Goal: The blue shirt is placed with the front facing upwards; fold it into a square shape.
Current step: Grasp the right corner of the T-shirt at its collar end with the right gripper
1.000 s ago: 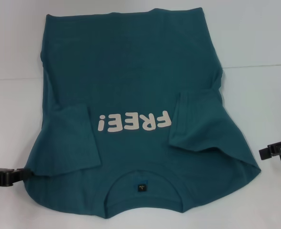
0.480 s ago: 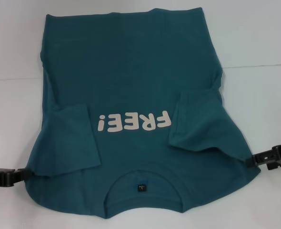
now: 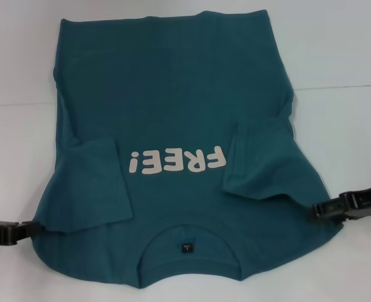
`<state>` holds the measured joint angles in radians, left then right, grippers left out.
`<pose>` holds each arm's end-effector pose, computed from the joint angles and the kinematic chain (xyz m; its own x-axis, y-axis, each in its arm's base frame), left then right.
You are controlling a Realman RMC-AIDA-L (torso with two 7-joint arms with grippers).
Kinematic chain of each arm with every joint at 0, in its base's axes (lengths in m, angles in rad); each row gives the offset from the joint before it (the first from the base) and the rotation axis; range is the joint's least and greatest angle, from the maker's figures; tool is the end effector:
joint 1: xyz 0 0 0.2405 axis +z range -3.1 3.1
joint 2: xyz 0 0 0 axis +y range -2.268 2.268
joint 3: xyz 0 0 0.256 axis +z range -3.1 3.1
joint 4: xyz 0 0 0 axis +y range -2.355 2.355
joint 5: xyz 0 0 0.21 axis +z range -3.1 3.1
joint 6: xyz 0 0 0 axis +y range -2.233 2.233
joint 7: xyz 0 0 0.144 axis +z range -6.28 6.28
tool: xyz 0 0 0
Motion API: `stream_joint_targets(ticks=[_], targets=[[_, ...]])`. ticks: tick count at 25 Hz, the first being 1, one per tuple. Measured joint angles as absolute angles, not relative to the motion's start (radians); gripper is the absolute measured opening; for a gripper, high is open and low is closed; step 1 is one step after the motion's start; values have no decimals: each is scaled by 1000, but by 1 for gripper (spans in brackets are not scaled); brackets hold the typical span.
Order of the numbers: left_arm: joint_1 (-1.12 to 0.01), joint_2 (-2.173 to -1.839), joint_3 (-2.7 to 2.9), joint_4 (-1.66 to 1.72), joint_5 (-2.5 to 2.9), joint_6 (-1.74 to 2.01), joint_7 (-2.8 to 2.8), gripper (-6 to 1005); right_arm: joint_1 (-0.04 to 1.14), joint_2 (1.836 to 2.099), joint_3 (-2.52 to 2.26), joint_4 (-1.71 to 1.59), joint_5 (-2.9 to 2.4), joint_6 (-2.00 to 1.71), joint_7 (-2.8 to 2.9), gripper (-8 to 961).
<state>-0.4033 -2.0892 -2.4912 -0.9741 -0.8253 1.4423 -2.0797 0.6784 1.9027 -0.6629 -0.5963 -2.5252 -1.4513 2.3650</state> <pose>-0.3262 0.3185 0.0482 0.4585 0.7934 0.4004 0.8878 -0.3890 -0.2460 0.3155 0.3625 0.0495 0.2522 -0.9506 -0.1807 -0.9565 -0.2166 -0.1951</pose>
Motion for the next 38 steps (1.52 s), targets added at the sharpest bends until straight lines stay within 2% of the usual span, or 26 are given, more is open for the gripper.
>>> stream_joint_targets(ticks=[9, 15, 25, 32, 38], targets=[[-406, -2088, -2491, -975, -825, 1444, -2079, 39, 661, 1875, -665, -606, -2469, -1467, 2373, 935], [-407, -2088, -2491, -971, -825, 1444, -2078, 39, 660, 1873, -670, -607, -2514, -1449, 2374, 934], [-410, -2087, -2491, -972, -825, 1443, -2078, 40, 669, 1888, -672, -601, -2546, -1424, 2373, 934], [-416, -2085, -2492, -971, -825, 1444, -2078, 39, 673, 1909, -666, -592, -2538, -1425, 2375, 934], [-416, -2085, -2493, -974, -825, 1443, -2078, 39, 661, 1902, -650, -581, -2454, -1452, 2361, 933]])
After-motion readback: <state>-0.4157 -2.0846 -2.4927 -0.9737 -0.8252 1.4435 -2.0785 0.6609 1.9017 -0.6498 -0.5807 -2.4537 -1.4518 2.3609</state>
